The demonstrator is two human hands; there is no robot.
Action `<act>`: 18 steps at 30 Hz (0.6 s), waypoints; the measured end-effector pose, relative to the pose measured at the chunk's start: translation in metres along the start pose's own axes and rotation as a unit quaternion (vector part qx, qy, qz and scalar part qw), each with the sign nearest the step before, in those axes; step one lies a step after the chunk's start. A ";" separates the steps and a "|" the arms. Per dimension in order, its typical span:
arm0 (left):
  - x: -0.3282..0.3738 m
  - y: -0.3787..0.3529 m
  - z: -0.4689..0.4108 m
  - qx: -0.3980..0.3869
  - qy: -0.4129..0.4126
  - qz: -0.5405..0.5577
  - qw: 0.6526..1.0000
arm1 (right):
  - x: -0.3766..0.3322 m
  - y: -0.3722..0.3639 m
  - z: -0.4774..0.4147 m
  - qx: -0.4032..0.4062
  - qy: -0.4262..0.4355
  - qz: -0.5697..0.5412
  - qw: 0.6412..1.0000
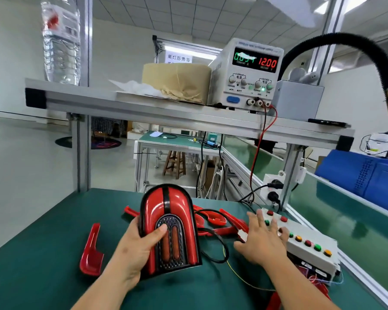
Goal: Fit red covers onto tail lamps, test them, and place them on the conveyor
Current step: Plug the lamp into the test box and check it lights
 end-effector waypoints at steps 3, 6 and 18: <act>-0.009 0.001 -0.003 -0.024 0.009 -0.015 1.000 | -0.001 0.001 0.000 -0.008 0.012 0.033 0.999; -0.014 0.001 -0.007 -0.037 0.022 0.005 0.999 | -0.001 0.000 0.001 -0.014 0.020 0.055 0.998; -0.022 0.005 -0.012 -0.069 0.018 -0.001 0.997 | -0.001 0.005 -0.001 0.038 0.003 0.050 0.998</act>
Point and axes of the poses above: each hand's wrist, its own z-axis away from the middle knuckle, its own y-axis out of the back of the hand, x = y × z, the point moved 3 cm from there along -z, towards the middle knuckle, and after that the axes turned 12 degrees about -y, right-handed, at the moved point
